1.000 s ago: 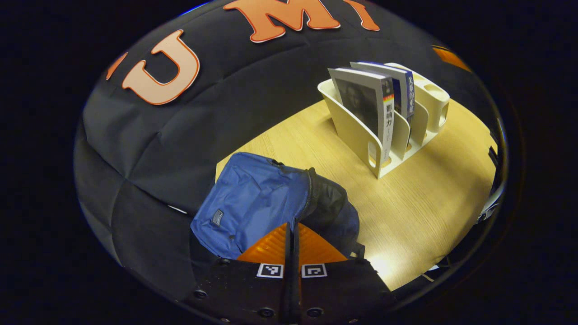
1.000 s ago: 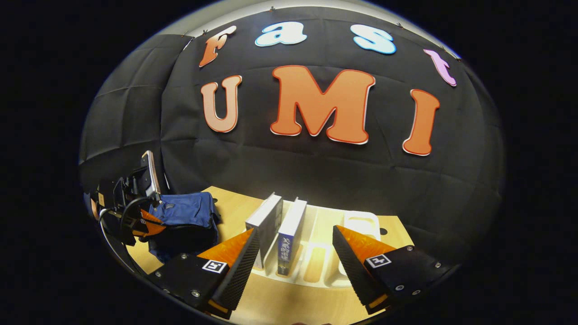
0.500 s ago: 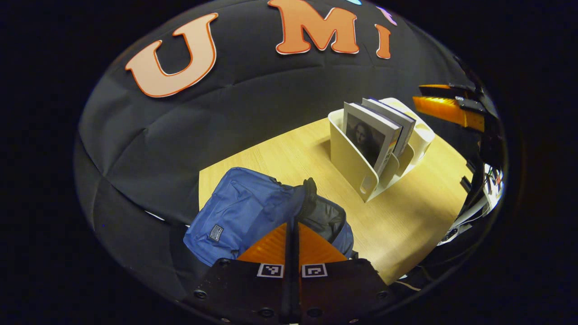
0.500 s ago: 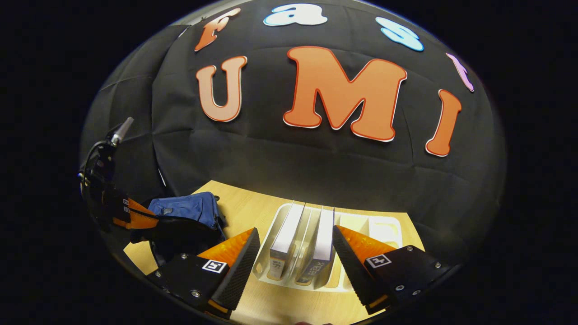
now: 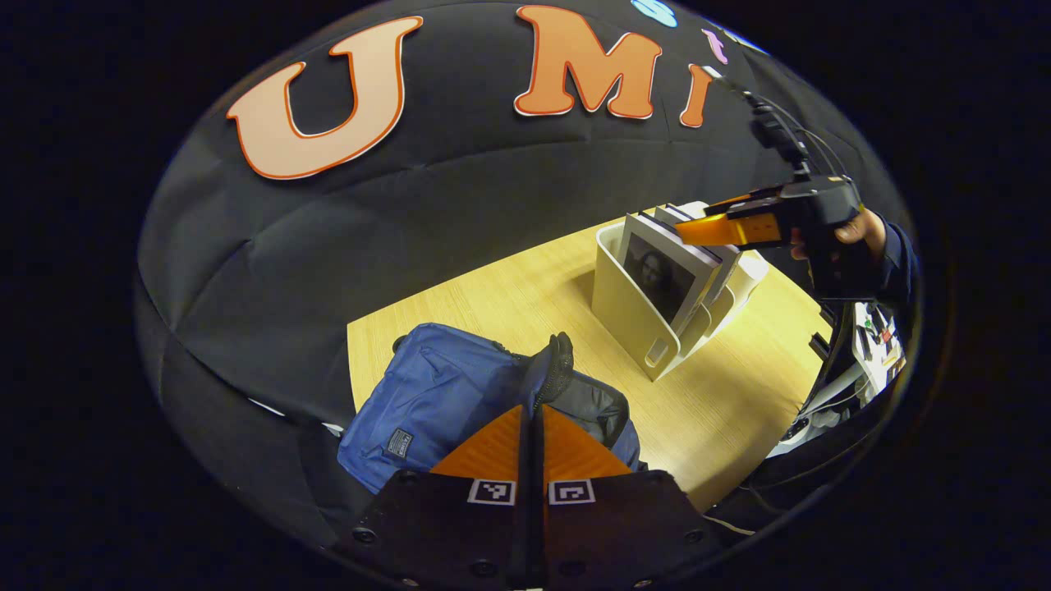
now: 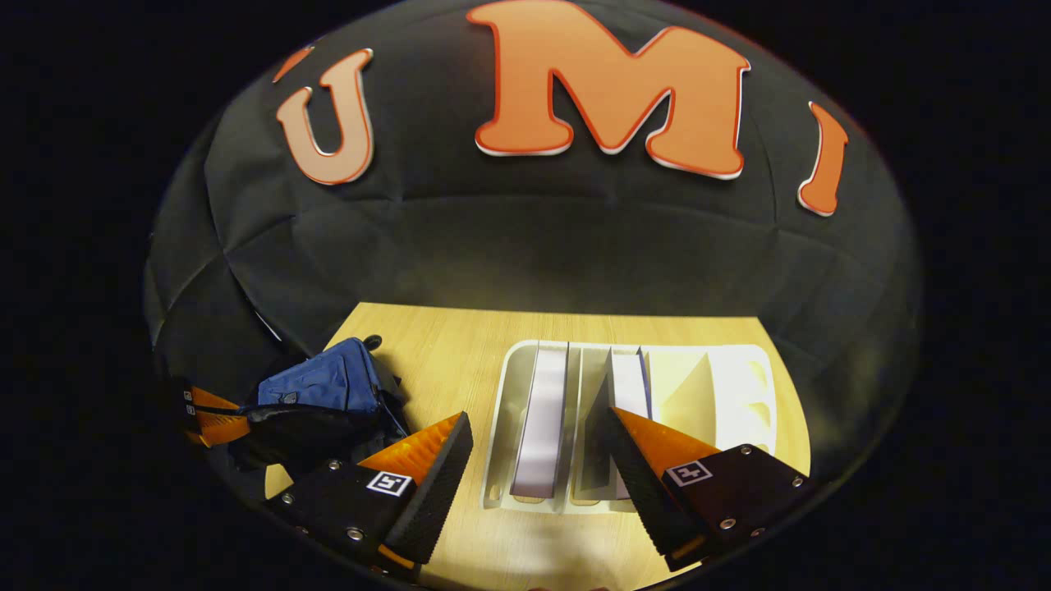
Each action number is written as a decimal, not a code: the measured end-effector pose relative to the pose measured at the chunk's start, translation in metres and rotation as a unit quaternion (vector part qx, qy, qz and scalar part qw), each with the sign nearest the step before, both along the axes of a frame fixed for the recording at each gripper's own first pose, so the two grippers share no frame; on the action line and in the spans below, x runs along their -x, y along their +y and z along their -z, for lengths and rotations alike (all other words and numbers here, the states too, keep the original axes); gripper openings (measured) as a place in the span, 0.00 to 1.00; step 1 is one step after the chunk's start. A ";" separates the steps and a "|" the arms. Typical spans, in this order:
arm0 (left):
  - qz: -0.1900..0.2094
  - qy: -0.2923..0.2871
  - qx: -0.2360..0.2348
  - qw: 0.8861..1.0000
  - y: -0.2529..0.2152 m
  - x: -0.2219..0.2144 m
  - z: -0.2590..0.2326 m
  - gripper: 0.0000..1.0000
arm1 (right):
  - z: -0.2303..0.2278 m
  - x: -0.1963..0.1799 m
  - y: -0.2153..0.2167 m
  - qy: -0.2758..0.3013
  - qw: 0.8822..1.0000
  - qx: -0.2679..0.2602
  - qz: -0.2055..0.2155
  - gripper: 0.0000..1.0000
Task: Open the schoolbag, grab two books from the bookshelf and put them into the schoolbag.
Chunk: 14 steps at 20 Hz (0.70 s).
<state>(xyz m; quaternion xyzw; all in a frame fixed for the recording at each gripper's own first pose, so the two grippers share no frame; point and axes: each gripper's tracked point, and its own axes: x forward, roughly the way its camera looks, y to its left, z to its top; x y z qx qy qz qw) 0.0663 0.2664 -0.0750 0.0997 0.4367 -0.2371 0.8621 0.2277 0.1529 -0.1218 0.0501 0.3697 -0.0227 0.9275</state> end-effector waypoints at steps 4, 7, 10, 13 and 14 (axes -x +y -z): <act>0.012 0.005 0.009 1.000 0.007 -0.005 -0.002 0.00 | 0.017 -0.015 0.004 0.060 0.998 0.015 -0.009 0.96; 0.021 0.009 0.022 1.000 0.004 -0.005 -0.001 0.00 | 0.037 -0.020 0.002 0.118 0.993 -0.013 0.001 0.94; 0.023 0.013 0.036 0.999 0.003 -0.004 0.003 0.00 | 0.057 -0.026 -0.003 0.172 0.985 -0.021 0.016 0.86; 0.018 0.016 0.041 0.999 0.008 -0.004 0.005 0.01 | 0.074 -0.025 -0.007 0.219 0.975 -0.013 0.022 0.70; 0.016 0.017 0.044 0.999 0.007 -0.004 0.006 0.01 | 0.077 -0.023 -0.009 0.236 0.971 -0.008 0.023 0.48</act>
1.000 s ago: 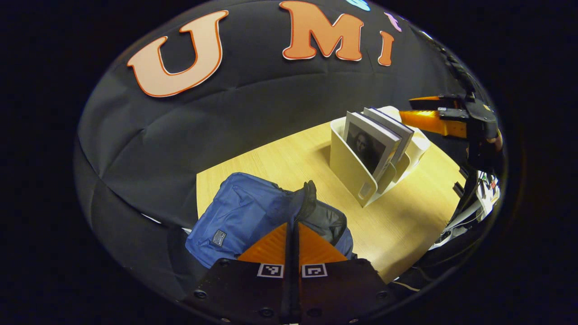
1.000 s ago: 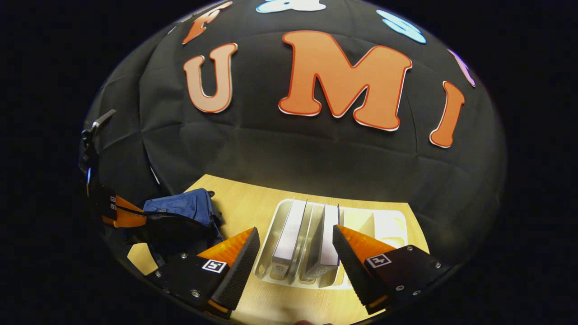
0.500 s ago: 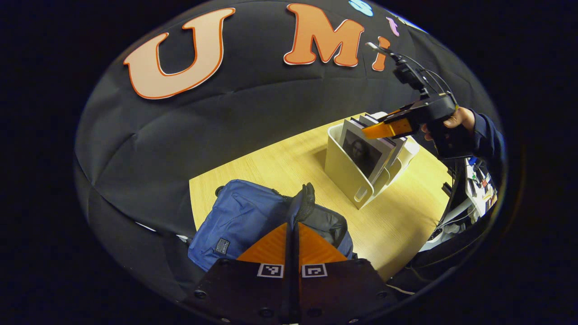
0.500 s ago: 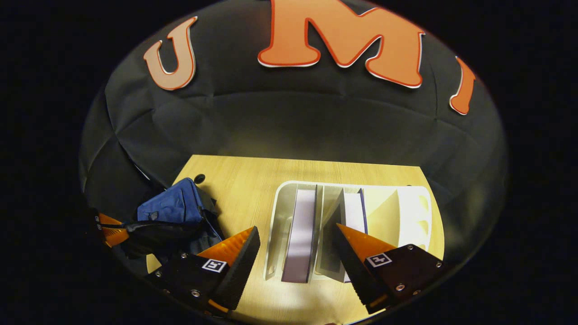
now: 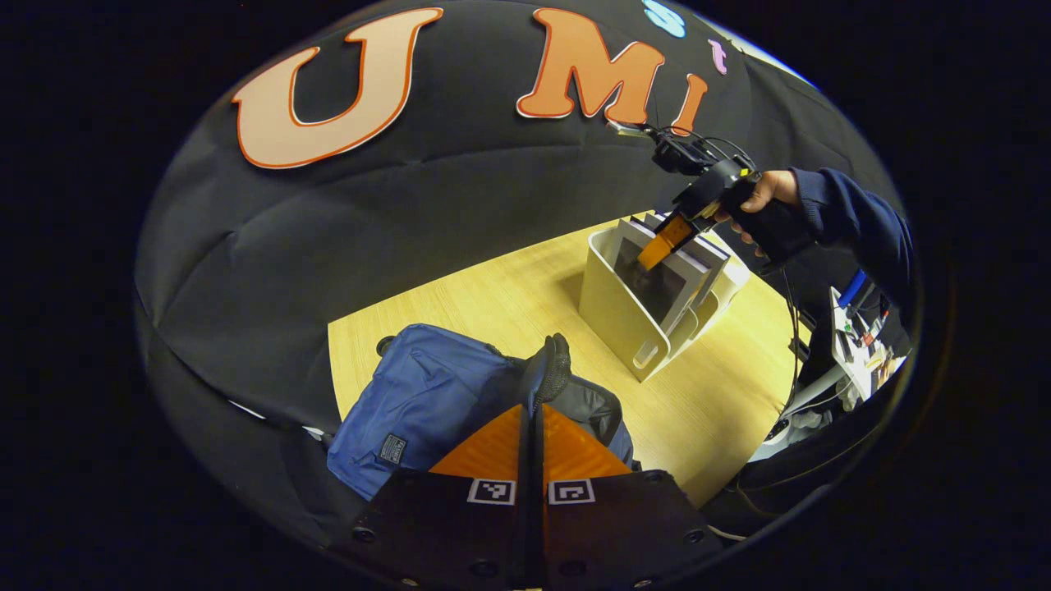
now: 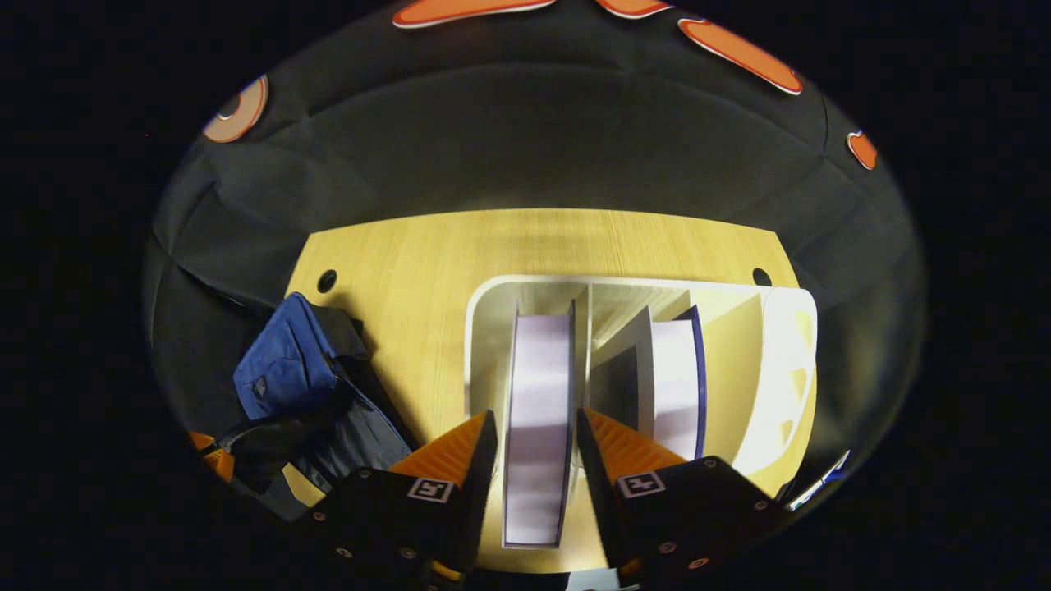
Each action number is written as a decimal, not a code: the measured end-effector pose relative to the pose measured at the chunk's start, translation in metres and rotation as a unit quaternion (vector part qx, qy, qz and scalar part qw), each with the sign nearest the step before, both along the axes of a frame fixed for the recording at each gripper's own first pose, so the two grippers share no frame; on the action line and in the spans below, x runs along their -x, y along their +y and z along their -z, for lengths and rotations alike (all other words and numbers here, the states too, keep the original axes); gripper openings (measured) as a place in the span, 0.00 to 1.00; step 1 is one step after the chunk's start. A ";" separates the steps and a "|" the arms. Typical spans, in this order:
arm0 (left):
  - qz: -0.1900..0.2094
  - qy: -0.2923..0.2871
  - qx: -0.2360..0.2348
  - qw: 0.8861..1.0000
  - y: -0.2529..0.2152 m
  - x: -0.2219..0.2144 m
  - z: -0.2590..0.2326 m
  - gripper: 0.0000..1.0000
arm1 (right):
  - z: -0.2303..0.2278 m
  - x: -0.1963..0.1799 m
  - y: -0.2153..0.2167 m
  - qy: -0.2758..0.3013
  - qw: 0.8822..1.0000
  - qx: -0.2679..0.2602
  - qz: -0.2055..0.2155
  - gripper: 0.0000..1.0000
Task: Open the schoolbag, grab two books from the bookshelf and put them into the schoolbag.
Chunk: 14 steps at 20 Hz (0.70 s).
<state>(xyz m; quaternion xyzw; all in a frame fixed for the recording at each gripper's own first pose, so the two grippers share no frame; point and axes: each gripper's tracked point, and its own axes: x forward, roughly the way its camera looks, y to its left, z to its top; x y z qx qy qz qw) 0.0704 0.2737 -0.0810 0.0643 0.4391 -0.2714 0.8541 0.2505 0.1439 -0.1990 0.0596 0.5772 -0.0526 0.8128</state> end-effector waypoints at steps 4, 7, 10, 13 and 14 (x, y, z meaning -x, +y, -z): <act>-0.002 0.004 0.008 1.000 -0.001 0.003 0.001 0.01 | 0.002 0.008 0.002 0.044 0.999 -0.004 -0.002 0.36; -0.004 0.006 0.012 1.000 -0.001 0.005 0.001 0.01 | -0.011 0.013 0.003 0.046 0.999 0.012 -0.016 0.33; -0.006 0.008 0.014 1.000 -0.002 0.006 0.000 0.00 | -0.035 0.019 0.001 0.036 0.999 0.014 -0.024 0.30; -0.005 0.008 0.014 1.000 -0.004 0.010 0.000 0.00 | -0.074 0.023 -0.005 0.006 1.000 0.006 -0.025 0.30; -0.005 0.009 0.013 1.000 -0.005 0.010 0.000 0.00 | -0.089 0.024 -0.006 -0.006 1.000 0.003 -0.026 0.30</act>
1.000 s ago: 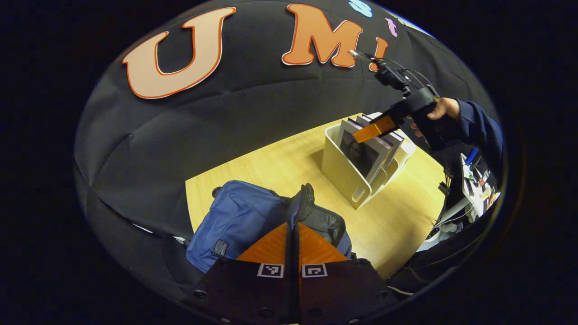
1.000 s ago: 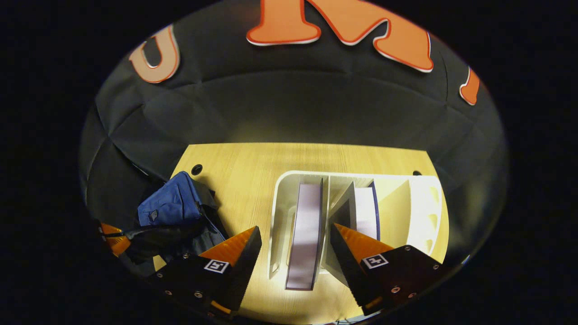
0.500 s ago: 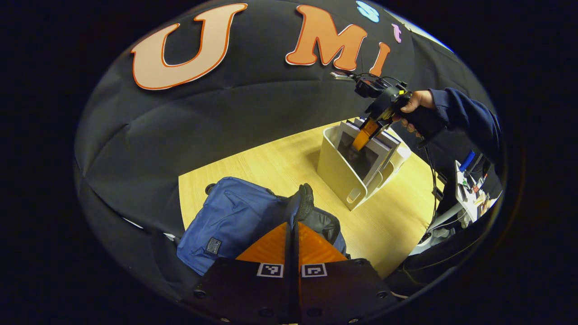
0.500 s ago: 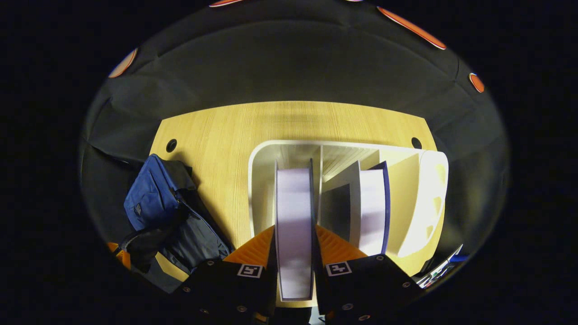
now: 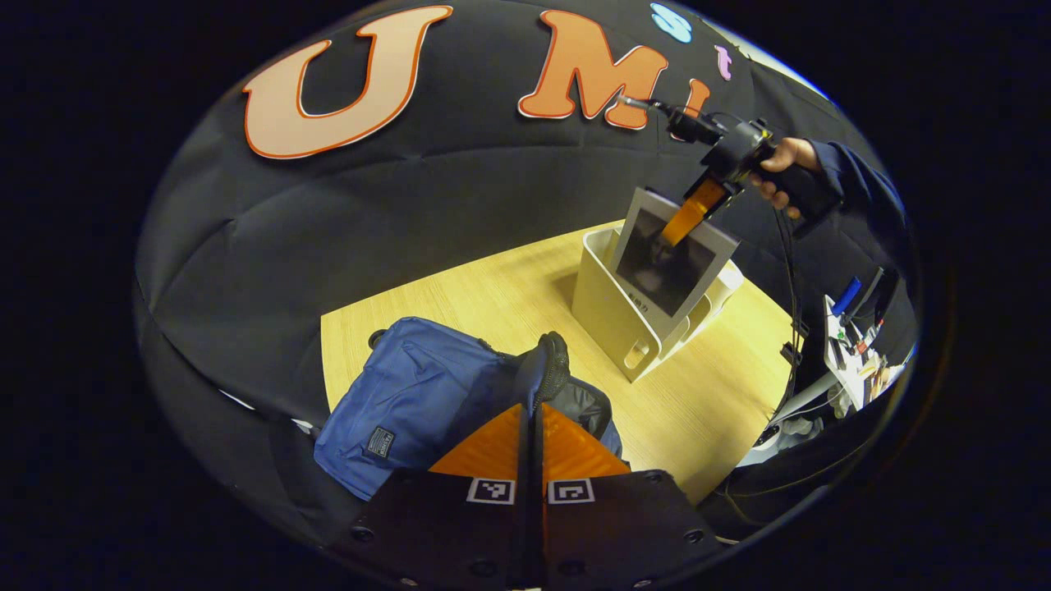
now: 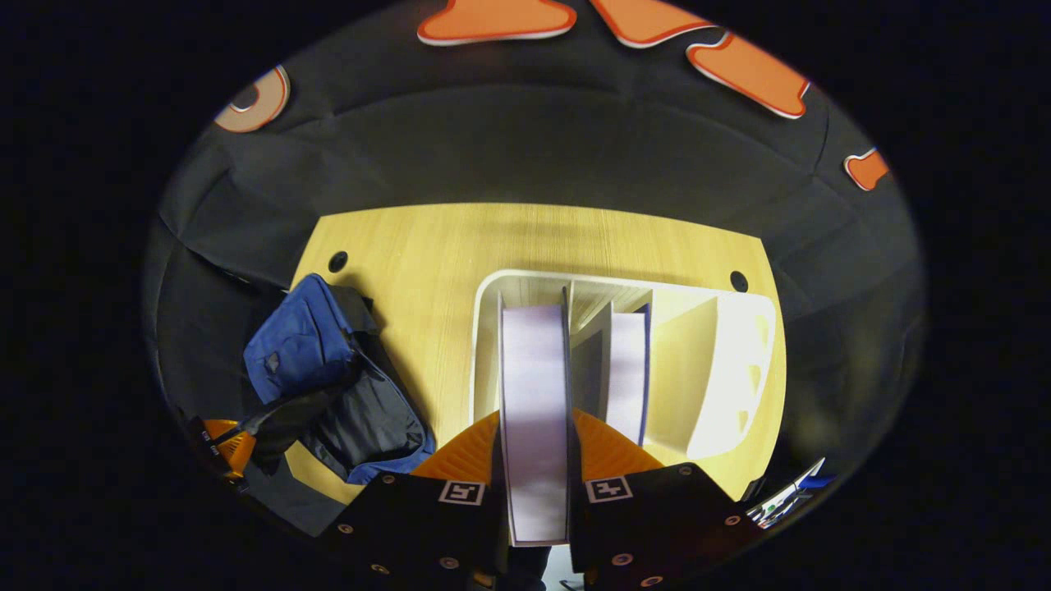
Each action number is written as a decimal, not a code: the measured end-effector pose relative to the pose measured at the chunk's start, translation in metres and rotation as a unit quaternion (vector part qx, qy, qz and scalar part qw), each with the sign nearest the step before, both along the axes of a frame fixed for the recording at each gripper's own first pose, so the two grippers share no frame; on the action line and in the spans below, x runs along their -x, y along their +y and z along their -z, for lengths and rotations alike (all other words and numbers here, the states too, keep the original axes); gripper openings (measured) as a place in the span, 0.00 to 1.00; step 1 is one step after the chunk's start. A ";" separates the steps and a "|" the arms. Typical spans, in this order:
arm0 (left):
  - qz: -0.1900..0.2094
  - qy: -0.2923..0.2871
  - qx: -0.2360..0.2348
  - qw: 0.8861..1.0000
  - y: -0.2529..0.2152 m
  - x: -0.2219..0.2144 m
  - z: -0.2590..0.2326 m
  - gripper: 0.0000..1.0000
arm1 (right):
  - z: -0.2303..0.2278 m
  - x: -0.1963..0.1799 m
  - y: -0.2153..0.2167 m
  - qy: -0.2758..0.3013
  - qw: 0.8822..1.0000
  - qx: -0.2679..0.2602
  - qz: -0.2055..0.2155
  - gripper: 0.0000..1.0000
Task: Open the schoolbag, grab two books from the bookshelf and put them into the schoolbag.
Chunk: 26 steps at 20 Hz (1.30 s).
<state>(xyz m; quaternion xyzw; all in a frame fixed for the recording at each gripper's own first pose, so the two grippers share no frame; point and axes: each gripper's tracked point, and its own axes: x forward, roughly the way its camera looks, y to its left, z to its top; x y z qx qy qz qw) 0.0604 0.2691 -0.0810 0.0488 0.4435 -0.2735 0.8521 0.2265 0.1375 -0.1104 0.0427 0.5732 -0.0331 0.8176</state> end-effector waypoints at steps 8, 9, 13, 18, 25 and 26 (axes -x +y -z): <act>0.002 -0.004 -0.019 1.000 0.003 -0.003 -0.009 0.00 | -0.078 0.036 -0.006 -0.077 0.996 -0.046 0.004 0.28; 0.002 -0.004 -0.020 1.000 0.003 -0.003 -0.009 0.00 | -0.087 0.041 -0.009 -0.090 0.994 -0.058 0.010 0.27; -0.003 0.000 -0.022 1.000 0.004 -0.003 -0.010 0.00 | -0.100 0.053 -0.005 -0.127 0.982 -0.131 0.043 0.26; -0.002 -0.001 -0.034 0.999 0.006 -0.010 -0.018 0.01 | -0.085 0.084 0.020 -0.133 0.963 -0.225 0.070 0.25; -0.018 0.008 -0.041 0.999 0.010 -0.024 -0.030 0.01 | -0.060 0.107 0.055 -0.135 0.931 -0.318 0.117 0.25; -0.018 0.009 -0.044 0.999 0.010 -0.025 -0.031 0.01 | -0.057 0.109 0.063 -0.134 0.926 -0.331 0.121 0.25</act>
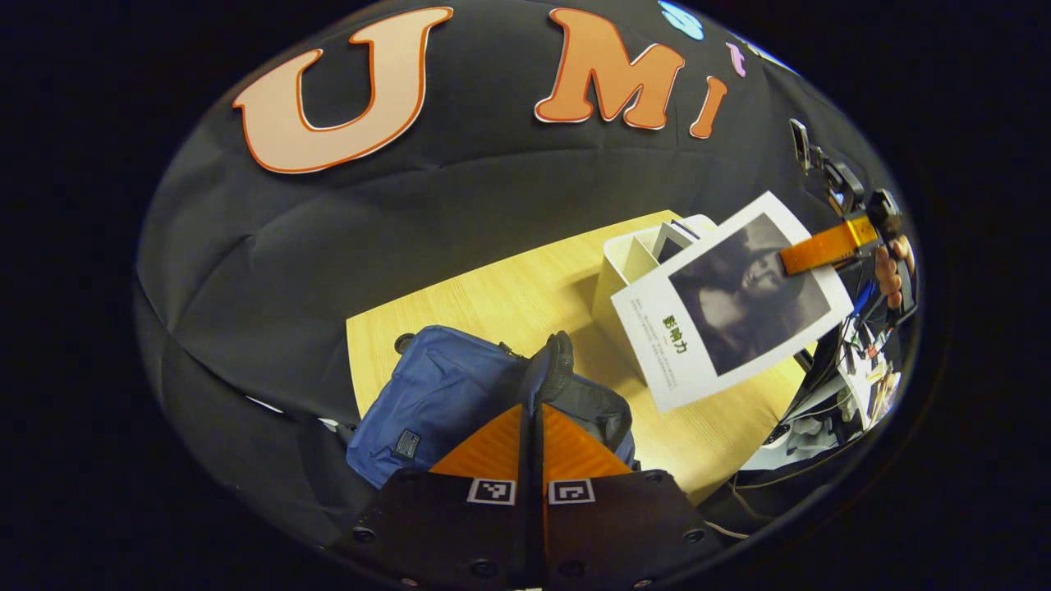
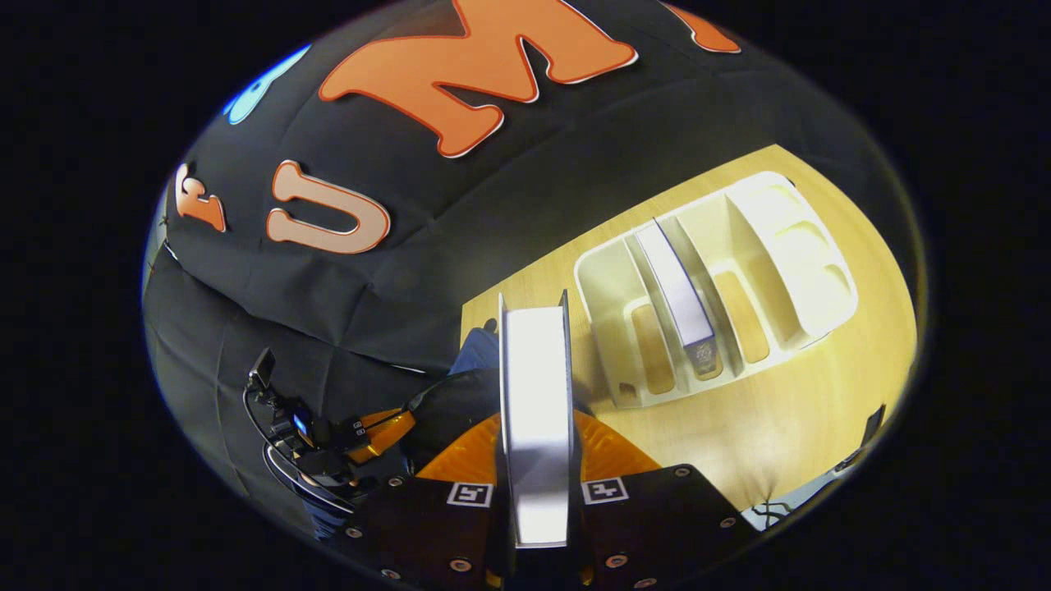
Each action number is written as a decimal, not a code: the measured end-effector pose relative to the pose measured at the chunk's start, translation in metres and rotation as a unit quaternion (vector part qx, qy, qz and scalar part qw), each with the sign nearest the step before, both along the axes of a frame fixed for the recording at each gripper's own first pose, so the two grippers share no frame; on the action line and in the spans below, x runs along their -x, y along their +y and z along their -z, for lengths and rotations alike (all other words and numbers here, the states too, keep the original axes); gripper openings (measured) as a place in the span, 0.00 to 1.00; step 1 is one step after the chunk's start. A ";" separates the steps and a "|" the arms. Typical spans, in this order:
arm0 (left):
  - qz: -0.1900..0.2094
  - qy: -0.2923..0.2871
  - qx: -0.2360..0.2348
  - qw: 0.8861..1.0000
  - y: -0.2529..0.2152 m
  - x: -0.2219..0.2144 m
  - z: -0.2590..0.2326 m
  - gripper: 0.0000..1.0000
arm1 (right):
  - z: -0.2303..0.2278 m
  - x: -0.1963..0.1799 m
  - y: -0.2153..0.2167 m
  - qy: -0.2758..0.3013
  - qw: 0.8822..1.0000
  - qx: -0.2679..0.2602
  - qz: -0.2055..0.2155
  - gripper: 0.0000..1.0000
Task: Open the schoolbag, grab two books from the bookshelf and put them into the schoolbag.
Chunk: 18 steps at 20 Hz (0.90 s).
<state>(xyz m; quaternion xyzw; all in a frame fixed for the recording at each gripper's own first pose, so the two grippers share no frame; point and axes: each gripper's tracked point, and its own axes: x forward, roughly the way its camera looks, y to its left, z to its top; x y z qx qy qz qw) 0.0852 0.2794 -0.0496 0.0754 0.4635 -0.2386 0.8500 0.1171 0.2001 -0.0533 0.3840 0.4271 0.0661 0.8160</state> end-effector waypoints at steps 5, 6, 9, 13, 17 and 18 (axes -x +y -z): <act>-0.003 0.010 -0.006 1.000 -0.007 -0.004 -0.003 0.01 | 0.026 0.014 0.038 0.006 0.999 -0.047 0.023 0.24; -0.004 0.010 -0.004 1.000 -0.010 -0.006 -0.003 0.00 | 0.033 0.012 0.046 0.010 0.998 -0.056 0.032 0.24; -0.001 0.014 0.000 1.000 -0.017 -0.004 -0.004 0.01 | 0.054 0.014 0.077 0.026 0.996 -0.078 0.042 0.24; -0.006 0.016 0.009 1.000 -0.023 -0.001 -0.006 0.01 | 0.076 0.004 0.112 0.031 0.994 -0.085 0.054 0.24; -0.005 0.018 0.015 1.000 -0.026 0.005 -0.003 0.01 | 0.097 -0.014 0.139 0.040 0.993 -0.090 0.061 0.25; -0.001 0.019 0.019 1.000 -0.028 0.006 -0.002 0.01 | 0.104 -0.019 0.146 0.041 0.993 -0.092 0.064 0.24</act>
